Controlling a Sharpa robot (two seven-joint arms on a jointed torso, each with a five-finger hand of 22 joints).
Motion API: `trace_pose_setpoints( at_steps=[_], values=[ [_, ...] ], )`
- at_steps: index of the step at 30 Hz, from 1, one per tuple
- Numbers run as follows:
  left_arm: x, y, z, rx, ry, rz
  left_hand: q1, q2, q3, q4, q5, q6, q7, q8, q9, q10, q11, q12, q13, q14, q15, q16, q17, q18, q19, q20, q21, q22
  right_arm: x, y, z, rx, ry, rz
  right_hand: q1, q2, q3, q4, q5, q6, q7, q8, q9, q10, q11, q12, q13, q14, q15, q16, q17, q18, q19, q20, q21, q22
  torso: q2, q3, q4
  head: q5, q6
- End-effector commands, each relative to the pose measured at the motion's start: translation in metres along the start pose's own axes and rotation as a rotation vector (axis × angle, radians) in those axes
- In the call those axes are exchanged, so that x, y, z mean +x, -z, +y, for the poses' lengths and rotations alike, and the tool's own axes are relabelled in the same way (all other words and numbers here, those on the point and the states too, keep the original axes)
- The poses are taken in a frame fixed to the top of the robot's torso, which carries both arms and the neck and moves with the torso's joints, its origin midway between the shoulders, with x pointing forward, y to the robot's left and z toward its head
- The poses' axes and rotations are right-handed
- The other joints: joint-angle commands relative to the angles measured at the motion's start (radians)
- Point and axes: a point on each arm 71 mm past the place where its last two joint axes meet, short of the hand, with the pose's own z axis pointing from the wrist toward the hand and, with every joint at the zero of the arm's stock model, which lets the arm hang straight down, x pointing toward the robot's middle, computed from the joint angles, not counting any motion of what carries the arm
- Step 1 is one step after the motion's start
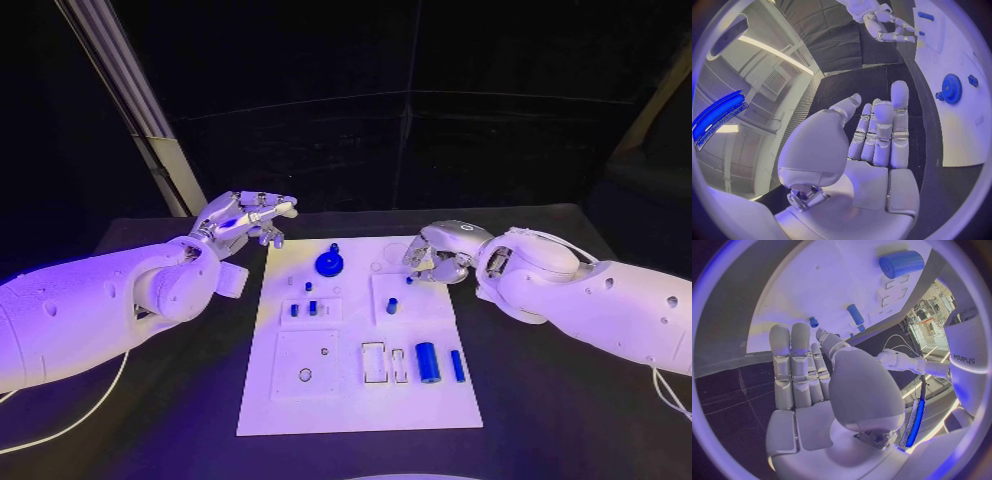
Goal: Assemble the parts on the task board
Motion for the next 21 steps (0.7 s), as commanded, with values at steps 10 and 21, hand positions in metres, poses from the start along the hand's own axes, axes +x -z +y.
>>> trace_pose_setpoints(
  at_steps=[10, 21],
  values=[
    [-0.002, 0.001, -0.003, 0.043, 0.097, -0.024, 0.002, 0.007, -0.012, 0.001, 0.005, 0.007, -0.003, 0.009, 0.002, 0.003, -0.004, 0.012, 0.002, -0.010, -0.001, -0.010, -0.010, 0.013, -0.006, -0.001, -0.008, -0.004, 0.010, -0.001, 0.006, 0.016, 0.119, 0.062, -0.012, -0.009, 0.046, -0.001, -0.021, 0.004, -0.001, 0.002, 0.002, -0.015, -0.005, 0.004, 0.000, 0.012, 0.009, 0.101, 0.083, -0.021, 0.015, 0.008, 0.106, 0.128, 0.002, -0.0001, 0.0011, 0.000, -0.006],
    [-0.002, 0.001, -0.003, 0.039, 0.098, -0.024, 0.003, 0.007, -0.014, 0.001, 0.005, 0.008, -0.004, 0.011, 0.002, 0.003, -0.005, 0.014, 0.002, -0.012, -0.002, -0.012, -0.015, 0.013, -0.006, -0.001, -0.010, -0.005, 0.021, -0.002, 0.009, 0.011, 0.122, 0.102, -0.013, -0.009, 0.112, -0.006, -0.048, 0.022, -0.004, 0.002, 0.003, 0.001, -0.007, 0.011, -0.001, 0.008, 0.006, 0.200, 0.161, -0.035, 0.029, 0.008, 0.195, 0.239, 0.002, 0.0002, -0.0005, 0.005, -0.015]
  ],
)
